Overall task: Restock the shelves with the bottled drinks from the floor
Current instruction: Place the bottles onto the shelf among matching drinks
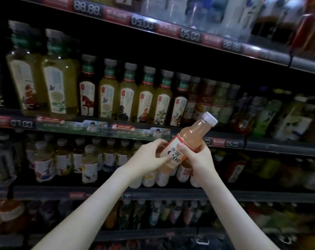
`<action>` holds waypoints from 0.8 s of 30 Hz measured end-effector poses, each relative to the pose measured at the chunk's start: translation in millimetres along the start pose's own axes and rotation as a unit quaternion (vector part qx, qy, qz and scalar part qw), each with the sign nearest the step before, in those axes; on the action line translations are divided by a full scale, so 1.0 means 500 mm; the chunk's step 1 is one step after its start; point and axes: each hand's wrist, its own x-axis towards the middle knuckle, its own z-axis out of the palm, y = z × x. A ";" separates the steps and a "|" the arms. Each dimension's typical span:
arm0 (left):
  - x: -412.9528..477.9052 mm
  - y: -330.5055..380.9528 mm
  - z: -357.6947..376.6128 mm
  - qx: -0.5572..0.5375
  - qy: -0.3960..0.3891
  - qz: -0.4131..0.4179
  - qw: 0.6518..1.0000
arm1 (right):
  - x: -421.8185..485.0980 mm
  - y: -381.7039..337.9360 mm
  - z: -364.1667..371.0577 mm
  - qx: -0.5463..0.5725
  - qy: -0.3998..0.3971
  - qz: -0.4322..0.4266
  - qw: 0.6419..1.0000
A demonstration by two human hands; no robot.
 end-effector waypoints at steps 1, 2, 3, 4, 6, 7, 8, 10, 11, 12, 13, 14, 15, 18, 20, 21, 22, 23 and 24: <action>0.018 0.010 0.020 0.000 0.019 0.011 1.000 | 0.011 -0.008 -0.024 -0.012 0.007 -0.023 1.000; 0.037 0.021 0.040 -0.004 0.041 0.023 0.999 | 0.023 -0.018 -0.048 -0.024 0.014 -0.047 0.999; 0.059 0.033 0.060 -0.007 0.066 0.031 0.997 | 0.037 -0.031 -0.074 -0.034 0.022 -0.072 0.997; 0.081 0.044 0.079 -0.007 0.092 0.035 0.995 | 0.053 -0.043 -0.100 -0.040 0.028 -0.098 0.994; 0.127 0.066 0.110 0.002 0.145 0.035 0.989 | 0.091 -0.064 -0.150 -0.044 0.030 -0.142 0.988; 0.150 0.075 0.124 0.010 0.169 0.031 0.985 | 0.111 -0.071 -0.173 -0.046 0.028 -0.157 0.986; 0.172 0.083 0.138 0.018 0.191 0.028 0.981 | 0.133 -0.075 -0.192 -0.046 0.027 -0.167 0.985; 0.209 0.097 0.164 0.029 0.214 0.030 0.976 | 0.173 -0.077 -0.224 -0.046 0.032 -0.178 0.983; 0.223 0.103 0.175 0.038 0.216 0.034 0.975 | 0.193 -0.076 -0.234 -0.047 0.034 -0.183 0.981; 0.233 0.107 0.184 0.049 0.217 0.037 0.974 | 0.210 -0.075 -0.241 -0.049 0.033 -0.191 0.980; 0.240 0.109 0.191 0.060 0.216 0.040 0.974 | 0.227 -0.074 -0.246 -0.051 0.031 -0.198 0.978; 0.246 0.109 0.194 0.072 0.218 0.041 0.973 | 0.243 -0.073 -0.249 -0.054 0.030 -0.206 0.977; 0.250 0.105 0.195 0.085 0.225 0.042 0.970 | 0.258 -0.072 -0.251 -0.058 0.028 -0.213 0.975; 0.258 0.086 0.184 0.143 0.278 0.043 0.949 | 0.294 -0.072 -0.248 -0.075 0.026 -0.203 0.976; 0.263 0.074 0.168 0.188 0.309 0.027 0.932 | 0.311 -0.069 -0.243 -0.085 0.030 -0.175 0.980; 0.266 0.069 0.159 0.215 0.319 0.018 0.923 | 0.320 -0.066 -0.239 -0.091 0.030 -0.160 0.983; 0.271 0.064 0.150 0.240 0.323 0.012 0.915 | 0.327 -0.064 -0.232 -0.097 0.028 -0.144 0.984; 0.277 0.058 0.142 0.263 0.325 0.012 0.909 | 0.335 -0.061 -0.223 -0.104 0.025 -0.128 0.986; 0.284 0.051 0.132 0.285 0.326 0.020 0.901 | 0.342 -0.061 -0.211 -0.109 0.021 -0.111 0.988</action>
